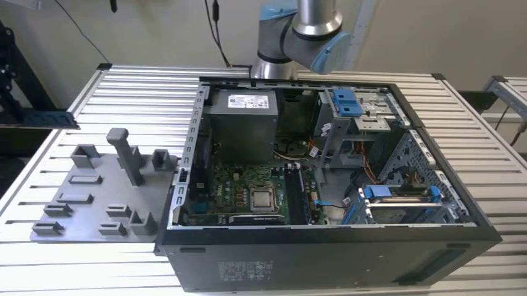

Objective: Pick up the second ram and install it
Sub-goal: 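Pick up the second ram and move it above second insertion slot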

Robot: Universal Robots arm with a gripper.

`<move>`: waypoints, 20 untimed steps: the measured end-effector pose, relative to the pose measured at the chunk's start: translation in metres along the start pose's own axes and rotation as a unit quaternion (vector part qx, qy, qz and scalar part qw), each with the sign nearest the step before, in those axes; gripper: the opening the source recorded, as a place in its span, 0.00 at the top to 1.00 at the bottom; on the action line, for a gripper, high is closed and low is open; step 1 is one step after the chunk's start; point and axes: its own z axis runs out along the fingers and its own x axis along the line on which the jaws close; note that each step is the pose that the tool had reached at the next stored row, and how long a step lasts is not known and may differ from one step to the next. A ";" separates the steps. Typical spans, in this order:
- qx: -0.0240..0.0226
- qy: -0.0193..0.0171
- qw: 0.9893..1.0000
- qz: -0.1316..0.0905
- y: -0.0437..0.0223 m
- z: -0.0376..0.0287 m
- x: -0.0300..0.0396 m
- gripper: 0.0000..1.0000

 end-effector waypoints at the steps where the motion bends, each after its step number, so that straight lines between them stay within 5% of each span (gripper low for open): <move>1: 0.000 0.000 1.000 0.000 -0.0009 0.0000 0.0000 0.86; 20: -0.007 0.000 1.000 0.000 -0.0303 0.0002 -0.0010 0.86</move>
